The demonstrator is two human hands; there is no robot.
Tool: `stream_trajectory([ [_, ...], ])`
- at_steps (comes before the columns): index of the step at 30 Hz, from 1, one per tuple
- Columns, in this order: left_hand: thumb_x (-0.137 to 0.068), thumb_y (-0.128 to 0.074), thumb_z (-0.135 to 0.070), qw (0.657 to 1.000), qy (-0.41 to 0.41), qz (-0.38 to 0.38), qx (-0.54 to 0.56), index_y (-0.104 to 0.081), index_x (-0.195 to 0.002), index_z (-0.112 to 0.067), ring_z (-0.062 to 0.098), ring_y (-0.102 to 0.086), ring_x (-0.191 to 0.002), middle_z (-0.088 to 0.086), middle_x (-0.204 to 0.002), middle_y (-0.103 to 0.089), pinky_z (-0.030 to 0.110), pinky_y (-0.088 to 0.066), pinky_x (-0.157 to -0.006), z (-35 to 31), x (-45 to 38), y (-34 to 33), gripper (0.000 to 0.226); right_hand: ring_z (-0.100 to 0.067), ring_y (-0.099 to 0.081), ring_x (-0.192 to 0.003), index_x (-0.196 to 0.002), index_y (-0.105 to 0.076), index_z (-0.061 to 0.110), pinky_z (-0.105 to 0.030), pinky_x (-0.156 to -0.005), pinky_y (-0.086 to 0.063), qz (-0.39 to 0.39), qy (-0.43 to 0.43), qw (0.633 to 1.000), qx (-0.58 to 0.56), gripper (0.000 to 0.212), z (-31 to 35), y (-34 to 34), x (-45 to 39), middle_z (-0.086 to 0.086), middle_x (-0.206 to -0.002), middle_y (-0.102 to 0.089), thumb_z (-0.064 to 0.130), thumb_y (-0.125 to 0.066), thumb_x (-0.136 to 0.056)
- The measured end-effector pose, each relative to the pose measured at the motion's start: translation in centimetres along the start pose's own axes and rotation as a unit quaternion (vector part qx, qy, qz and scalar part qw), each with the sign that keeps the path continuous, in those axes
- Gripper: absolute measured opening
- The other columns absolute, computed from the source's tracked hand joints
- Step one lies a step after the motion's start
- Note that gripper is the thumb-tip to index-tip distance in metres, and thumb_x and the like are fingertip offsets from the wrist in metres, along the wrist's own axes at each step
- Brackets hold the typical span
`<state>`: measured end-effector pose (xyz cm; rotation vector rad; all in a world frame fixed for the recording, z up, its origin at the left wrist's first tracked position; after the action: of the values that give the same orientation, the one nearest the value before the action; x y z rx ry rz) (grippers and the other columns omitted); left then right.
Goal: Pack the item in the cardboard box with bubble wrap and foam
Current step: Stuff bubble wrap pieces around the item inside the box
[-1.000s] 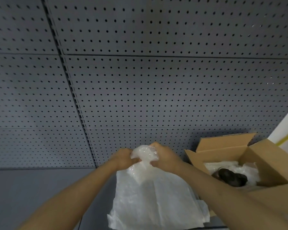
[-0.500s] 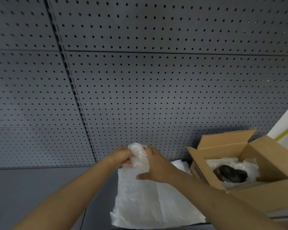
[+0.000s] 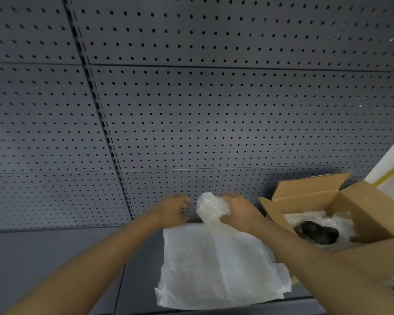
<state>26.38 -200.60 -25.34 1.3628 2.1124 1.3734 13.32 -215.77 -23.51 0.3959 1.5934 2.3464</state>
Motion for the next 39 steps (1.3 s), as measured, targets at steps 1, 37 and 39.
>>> stream_trajectory([
  [1, -0.085, -0.070, -0.028, 0.998, -0.023, -0.001, -0.051, -0.036, -0.144, -0.019, 0.019, -0.045, -0.130, 0.004, -0.146, -0.044, 0.030, -0.037, -0.109, -0.3, 0.0, -0.1, 0.069, -0.022, -0.057, -0.096, -0.113, -0.058, 0.014, -0.030, -0.076, -0.048, 0.018, 0.003, 1.000, -0.010, 0.036, -0.4, 0.3, 0.2, -0.005, -0.107, -0.059, 0.023, -0.064, -0.079],
  [37, -0.085, -0.062, -0.048, 0.965, -0.045, -0.087, -0.244, -0.050, -0.128, -0.024, 0.021, -0.058, -0.109, 0.001, -0.125, -0.060, 0.038, -0.051, -0.090, -31.3, -7.7, -3.8, 0.050, -0.019, -0.056, -0.113, -0.131, -0.052, 0.020, -0.026, -0.090, -0.044, -0.119, 0.015, 0.976, -0.180, 0.050, -27.4, 20.5, 10.7, -0.002, -0.126, -0.059, 0.017, -0.067, -0.084],
  [39, -0.088, -0.058, -0.050, 0.960, -0.037, -0.077, -0.266, -0.052, -0.126, -0.024, 0.021, -0.059, -0.106, 0.001, -0.121, -0.061, 0.035, -0.051, -0.087, -32.4, -8.4, -4.3, 0.047, -0.021, -0.056, -0.113, -0.131, -0.050, 0.022, -0.025, -0.089, -0.043, -0.084, -0.005, 0.989, -0.121, 0.050, -29.9, 20.9, 11.1, -0.003, -0.126, -0.059, 0.019, -0.066, -0.084],
])
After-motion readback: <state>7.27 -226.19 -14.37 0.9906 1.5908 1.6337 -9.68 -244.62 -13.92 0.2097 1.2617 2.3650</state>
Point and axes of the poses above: each hand's wrist, its own x-axis away from the middle knuckle, its own y-axis out of the back of the hand, z = x × y, the point moved 4 cm from there along -x, towards the middle knuckle
